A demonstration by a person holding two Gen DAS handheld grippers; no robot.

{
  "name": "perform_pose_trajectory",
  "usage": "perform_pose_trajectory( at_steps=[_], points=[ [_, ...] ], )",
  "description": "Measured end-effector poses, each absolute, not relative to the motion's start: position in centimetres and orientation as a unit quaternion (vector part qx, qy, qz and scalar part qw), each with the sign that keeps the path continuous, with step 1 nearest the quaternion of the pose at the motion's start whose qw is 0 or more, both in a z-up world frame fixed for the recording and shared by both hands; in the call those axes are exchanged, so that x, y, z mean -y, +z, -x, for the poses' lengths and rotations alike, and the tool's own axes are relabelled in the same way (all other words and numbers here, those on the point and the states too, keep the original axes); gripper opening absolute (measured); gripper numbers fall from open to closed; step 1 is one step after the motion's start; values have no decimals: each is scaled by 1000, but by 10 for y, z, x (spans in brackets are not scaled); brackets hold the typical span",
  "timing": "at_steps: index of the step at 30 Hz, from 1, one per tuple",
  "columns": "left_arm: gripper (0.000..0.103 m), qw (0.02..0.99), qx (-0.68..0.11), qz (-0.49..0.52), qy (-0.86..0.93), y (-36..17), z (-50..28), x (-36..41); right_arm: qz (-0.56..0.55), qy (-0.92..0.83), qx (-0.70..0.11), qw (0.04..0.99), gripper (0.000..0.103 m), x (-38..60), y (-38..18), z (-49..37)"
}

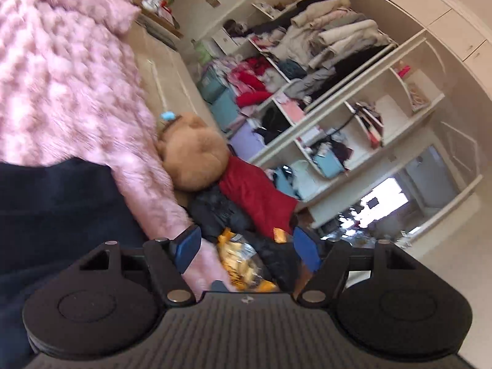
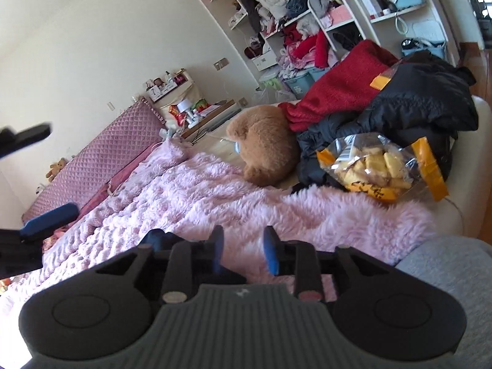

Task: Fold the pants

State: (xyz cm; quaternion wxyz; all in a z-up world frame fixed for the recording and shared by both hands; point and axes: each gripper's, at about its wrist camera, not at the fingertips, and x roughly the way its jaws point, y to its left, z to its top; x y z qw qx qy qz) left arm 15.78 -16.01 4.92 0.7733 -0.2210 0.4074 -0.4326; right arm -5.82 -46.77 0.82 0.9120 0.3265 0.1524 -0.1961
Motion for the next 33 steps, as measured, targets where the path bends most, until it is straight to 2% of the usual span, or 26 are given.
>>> perform_pose_trajectory(
  at_steps=[2, 4, 7, 11, 13, 17, 18, 19, 22, 25, 30, 33],
  points=[
    [83, 809, -405, 187, -383, 58, -155, 130, -357, -147, -145, 911, 37, 471, 7, 55],
    [84, 839, -411, 152, -322, 60, -149, 97, -376, -97, -140, 911, 51, 470, 8, 49],
    [84, 848, -443, 156, -244, 38, -150, 53, -364, -54, -141, 919, 67, 455, 13, 40],
    [79, 812, -514, 222, -167, -18, -162, 1, -330, -8, -209, 920, 67, 435, 13, 18],
    [79, 760, -563, 256, -200, -56, -170, -10, -312, 11, -257, 915, 67, 427, 11, 8],
    [78, 675, -568, 406, -238, -102, -171, -26, -435, 54, -281, 854, 75, 445, -10, -4],
    [79, 648, -564, 439, -264, -112, -173, -27, -462, 58, -280, 840, 72, 451, -13, -6],
    [82, 630, -567, 452, -277, -120, -174, -23, -481, 59, -279, 829, 53, 456, -15, -8],
    [81, 653, -569, 417, -275, -118, -169, -12, -493, 64, -279, 822, 14, 463, -14, -12],
    [60, 718, -555, 325, -266, -96, -157, 5, -482, 68, -272, 830, 12, 473, -6, -13],
    [63, 760, -522, 256, -289, -79, -137, 18, -416, 30, -337, 844, 10, 495, -3, -6],
    [72, 767, -518, 225, -304, -74, -130, 23, -355, 14, -357, 864, 9, 492, 4, 2]
  ],
)
